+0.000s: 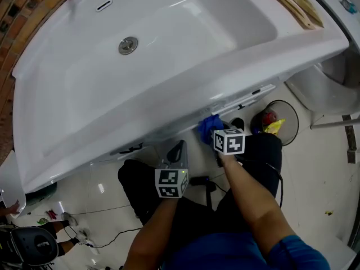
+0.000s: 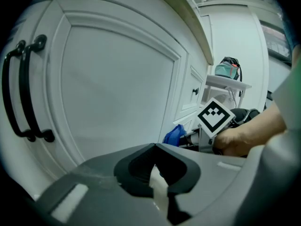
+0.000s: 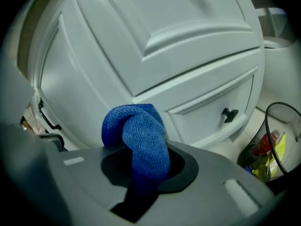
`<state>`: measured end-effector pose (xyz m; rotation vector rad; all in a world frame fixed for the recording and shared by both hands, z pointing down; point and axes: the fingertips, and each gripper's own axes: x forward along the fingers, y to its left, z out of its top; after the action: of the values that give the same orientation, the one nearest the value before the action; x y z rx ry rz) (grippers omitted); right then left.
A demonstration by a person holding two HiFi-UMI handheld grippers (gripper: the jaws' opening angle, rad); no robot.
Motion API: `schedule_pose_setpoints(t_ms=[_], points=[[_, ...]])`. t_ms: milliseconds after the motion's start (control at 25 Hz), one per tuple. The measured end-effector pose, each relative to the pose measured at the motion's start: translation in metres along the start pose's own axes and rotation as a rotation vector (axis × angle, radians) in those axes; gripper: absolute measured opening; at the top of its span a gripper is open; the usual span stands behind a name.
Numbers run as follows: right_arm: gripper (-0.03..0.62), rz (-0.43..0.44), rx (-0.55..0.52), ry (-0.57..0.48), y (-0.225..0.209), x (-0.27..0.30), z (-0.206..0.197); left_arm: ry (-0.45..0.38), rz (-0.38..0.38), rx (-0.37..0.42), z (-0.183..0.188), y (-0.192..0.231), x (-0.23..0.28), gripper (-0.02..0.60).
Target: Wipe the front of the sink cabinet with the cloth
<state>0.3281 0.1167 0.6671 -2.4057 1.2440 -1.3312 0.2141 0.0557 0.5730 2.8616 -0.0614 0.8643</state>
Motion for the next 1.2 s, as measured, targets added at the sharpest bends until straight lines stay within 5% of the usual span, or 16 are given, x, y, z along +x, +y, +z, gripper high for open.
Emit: schedule_pose_setpoints(t_ms=[480, 840, 1000, 1200], points=[[0.081, -0.064, 0.049, 0.151, -0.021, 0.034, -0.032, 0.062, 0.008, -0.076, -0.027, 0.019, 0.007, 0.002], [0.081, -0.124, -0.05, 0.193, -0.026, 0.03, -0.039, 0.038, 0.018, -0.103, -0.027, 0.025, 0.006, 0.002], [0.081, -0.053, -0.115, 0.217, 0.013, 0.013, -0.061, 0.044, 0.026, -0.089, -0.038, 0.029, -0.01, 0.002], [0.083, 0.16, -0.298, 0.229, 0.105, 0.012, -0.071, -0.024, 0.103, -0.108, -0.04, 0.061, -0.044, 0.002]])
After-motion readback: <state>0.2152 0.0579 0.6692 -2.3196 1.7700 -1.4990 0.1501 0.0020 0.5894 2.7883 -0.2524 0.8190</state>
